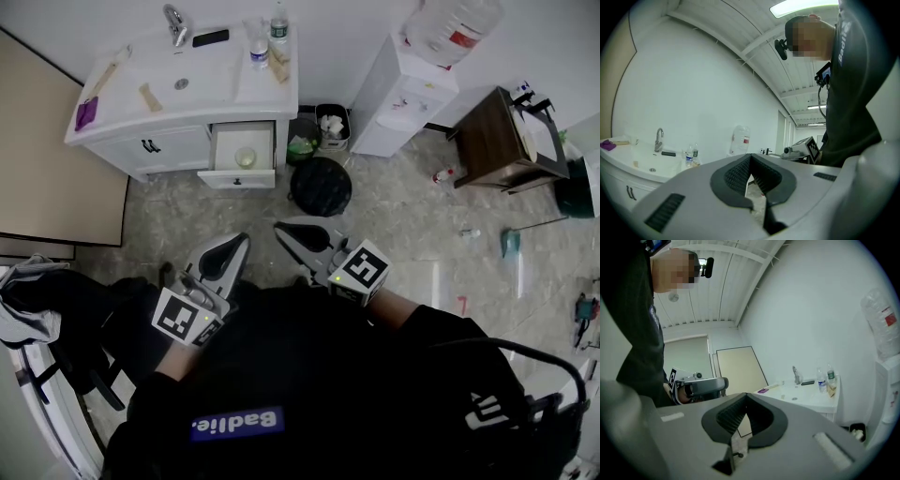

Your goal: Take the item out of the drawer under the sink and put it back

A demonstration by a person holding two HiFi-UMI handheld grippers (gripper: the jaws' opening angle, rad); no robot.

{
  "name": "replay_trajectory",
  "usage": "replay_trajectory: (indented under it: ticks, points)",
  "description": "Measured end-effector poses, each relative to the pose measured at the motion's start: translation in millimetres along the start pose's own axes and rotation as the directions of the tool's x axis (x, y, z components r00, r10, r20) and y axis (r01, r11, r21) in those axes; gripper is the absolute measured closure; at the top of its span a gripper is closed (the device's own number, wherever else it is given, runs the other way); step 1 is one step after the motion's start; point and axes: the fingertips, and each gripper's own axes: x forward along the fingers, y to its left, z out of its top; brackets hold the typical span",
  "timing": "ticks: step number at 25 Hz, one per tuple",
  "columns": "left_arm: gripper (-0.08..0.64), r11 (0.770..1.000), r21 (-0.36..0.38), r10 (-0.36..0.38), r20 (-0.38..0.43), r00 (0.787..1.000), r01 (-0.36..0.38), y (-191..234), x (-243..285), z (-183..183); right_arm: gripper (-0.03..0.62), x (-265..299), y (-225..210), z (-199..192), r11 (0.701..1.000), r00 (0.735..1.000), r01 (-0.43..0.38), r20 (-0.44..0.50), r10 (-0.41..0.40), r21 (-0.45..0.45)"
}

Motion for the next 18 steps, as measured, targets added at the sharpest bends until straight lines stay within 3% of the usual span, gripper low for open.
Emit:
replay_trajectory:
  ticks: [4, 9, 18]
  points:
    - [0.555, 1.000, -0.002, 0.015, -0.013, 1.000, -0.015, 6, 11, -6, 0.591, 2, -16, -1, 1.000, 1.000, -0.015, -0.008, 0.015, 0.001]
    - [0.554, 1.000, 0.000, 0.008, 0.001, 1.000, -0.008, 44, 29, -5, 0.591, 29, -49, 2, 1.000, 1.000, 0.005, -0.020, -0.005, -0.011]
    - [0.555, 0.994, -0.015, -0.110, -0.019, 0.994, 0.110, 175, 63, 1, 0.591, 136, -127, 25, 0.992, 0.991, 0.128, -0.030, -0.128, -0.013]
